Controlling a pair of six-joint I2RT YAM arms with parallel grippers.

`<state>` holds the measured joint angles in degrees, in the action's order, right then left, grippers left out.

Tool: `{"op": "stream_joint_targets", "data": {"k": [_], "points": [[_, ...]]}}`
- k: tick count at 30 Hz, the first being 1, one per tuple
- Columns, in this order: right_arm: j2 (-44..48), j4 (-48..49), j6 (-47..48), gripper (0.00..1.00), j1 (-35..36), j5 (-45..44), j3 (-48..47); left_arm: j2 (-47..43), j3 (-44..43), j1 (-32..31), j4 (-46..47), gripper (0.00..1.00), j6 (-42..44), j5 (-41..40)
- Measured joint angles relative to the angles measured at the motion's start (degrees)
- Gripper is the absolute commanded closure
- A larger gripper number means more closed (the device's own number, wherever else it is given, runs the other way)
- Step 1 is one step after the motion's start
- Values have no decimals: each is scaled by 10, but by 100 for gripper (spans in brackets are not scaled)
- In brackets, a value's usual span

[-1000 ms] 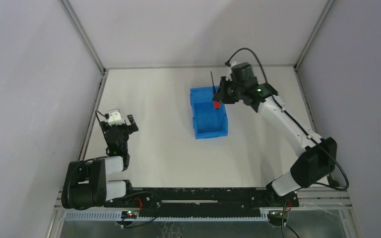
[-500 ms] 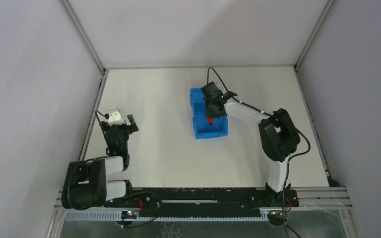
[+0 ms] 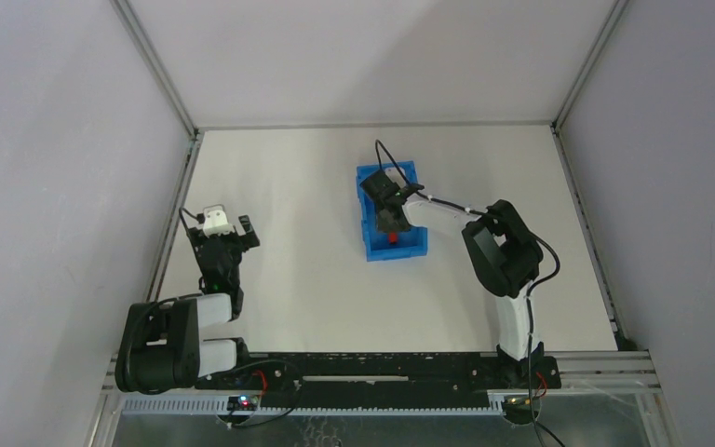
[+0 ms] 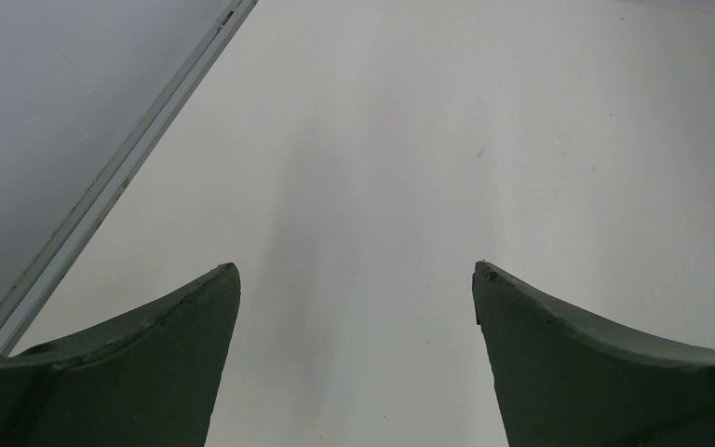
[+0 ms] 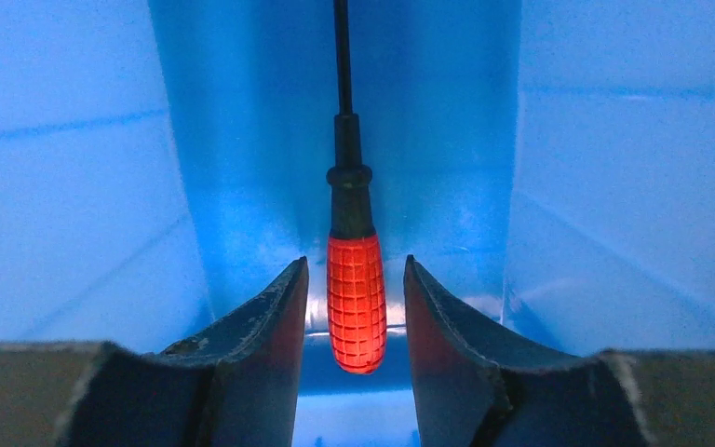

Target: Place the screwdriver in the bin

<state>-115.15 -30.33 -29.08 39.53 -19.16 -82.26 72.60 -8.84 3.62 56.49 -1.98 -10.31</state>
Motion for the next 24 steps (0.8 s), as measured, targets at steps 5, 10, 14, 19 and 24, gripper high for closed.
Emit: {"op": "stream_joint_targets", "data": {"k": [5, 10, 14, 19, 24], "points": [[10, -9, 2, 49, 1, -6, -11, 0, 0, 0, 0, 0, 0, 0], [82, -30, 19, 38, 5, -14, -28, 0, 0, 0, 0, 0, 0, 0], [161, -40, 48, 27, 5, -36, -55, 0, 0, 0, 0, 0, 0, 0], [254, -40, 98, 14, -25, -41, -52, 0, 0, 0, 0, 0, 0, 0], [303, -33, 145, 0, -123, -15, -9, 0, 0, 0, 0, 0, 0, 0]]}}
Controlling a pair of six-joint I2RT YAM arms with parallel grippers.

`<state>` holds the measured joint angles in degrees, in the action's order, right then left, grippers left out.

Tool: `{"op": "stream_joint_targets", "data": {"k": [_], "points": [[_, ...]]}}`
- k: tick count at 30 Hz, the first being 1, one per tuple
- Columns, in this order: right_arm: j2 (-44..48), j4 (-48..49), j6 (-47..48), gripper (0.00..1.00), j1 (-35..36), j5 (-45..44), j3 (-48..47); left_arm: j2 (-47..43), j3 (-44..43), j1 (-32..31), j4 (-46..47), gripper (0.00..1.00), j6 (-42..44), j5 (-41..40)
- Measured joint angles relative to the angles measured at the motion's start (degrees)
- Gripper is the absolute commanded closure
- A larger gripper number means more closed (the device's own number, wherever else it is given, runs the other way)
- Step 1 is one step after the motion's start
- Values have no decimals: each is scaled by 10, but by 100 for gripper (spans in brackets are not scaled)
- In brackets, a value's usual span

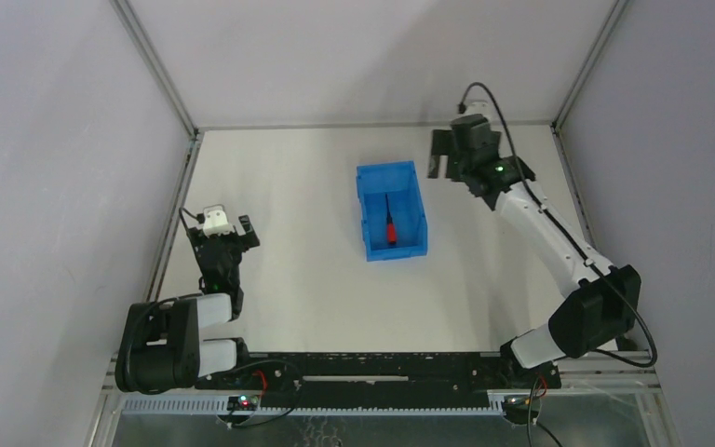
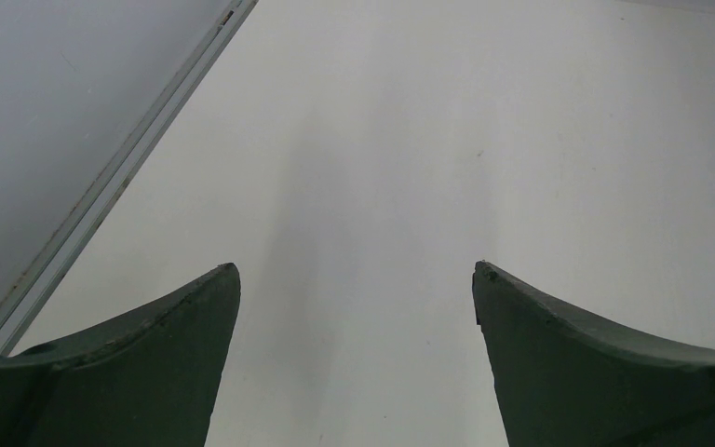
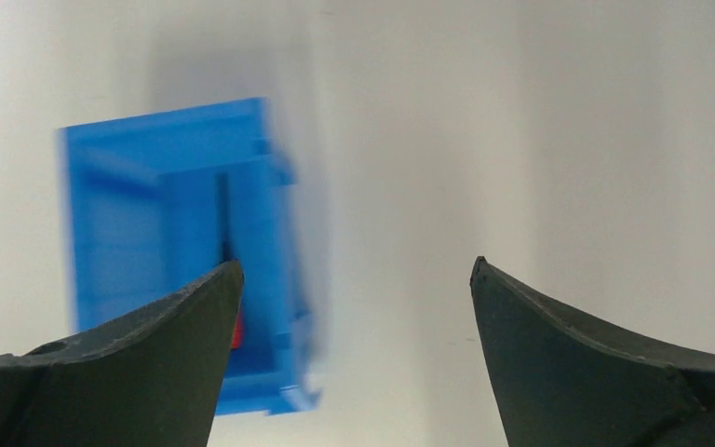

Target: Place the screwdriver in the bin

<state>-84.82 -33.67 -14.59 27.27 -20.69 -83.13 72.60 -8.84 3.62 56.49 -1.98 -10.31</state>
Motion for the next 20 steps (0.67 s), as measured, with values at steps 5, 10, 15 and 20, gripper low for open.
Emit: {"op": "stream_joint_targets", "data": {"k": [5, 10, 15, 20], "points": [[9, -1, 32, 0, -130, 35, 40, 0, 0, 0, 0, 0, 0, 0], [17, -4, 52, 0, -193, 42, 49, 0, 0, 0, 0, 0, 0, 0], [40, 5, 71, 0, -201, 33, 68, 0, 0, 0, 0, 0, 0, 0], [56, 24, 76, 0, -206, 50, 90, 0, 0, 0, 0, 0, 0, 0]]}}
